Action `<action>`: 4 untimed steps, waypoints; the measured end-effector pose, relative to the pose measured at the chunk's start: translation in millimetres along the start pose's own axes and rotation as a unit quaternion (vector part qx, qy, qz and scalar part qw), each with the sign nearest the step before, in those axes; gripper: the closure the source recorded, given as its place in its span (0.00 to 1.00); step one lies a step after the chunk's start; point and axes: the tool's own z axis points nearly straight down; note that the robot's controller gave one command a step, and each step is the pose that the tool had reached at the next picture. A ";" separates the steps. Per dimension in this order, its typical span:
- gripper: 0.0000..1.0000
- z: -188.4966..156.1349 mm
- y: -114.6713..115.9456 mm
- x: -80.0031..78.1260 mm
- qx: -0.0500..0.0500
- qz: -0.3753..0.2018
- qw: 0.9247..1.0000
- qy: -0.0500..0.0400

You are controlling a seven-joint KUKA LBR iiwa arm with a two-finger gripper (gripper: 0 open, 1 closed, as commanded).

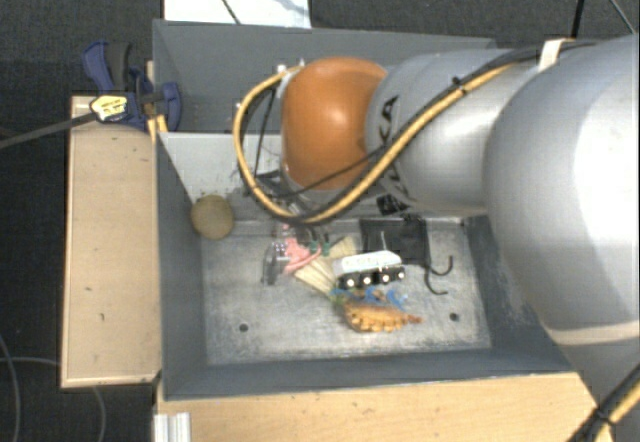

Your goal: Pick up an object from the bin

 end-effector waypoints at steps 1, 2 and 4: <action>0.00 0.0 0.0 0.0 0.000 0.000 1.000 0.000; 0.00 25.5 -29.8 -6.1 0.000 -0.037 0.999 -0.001; 1.00 56.2 -72.0 13.2 0.000 -0.110 0.994 -0.001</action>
Offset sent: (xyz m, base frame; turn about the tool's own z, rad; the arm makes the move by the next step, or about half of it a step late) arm 0.0089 -0.0538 -0.0459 -0.1147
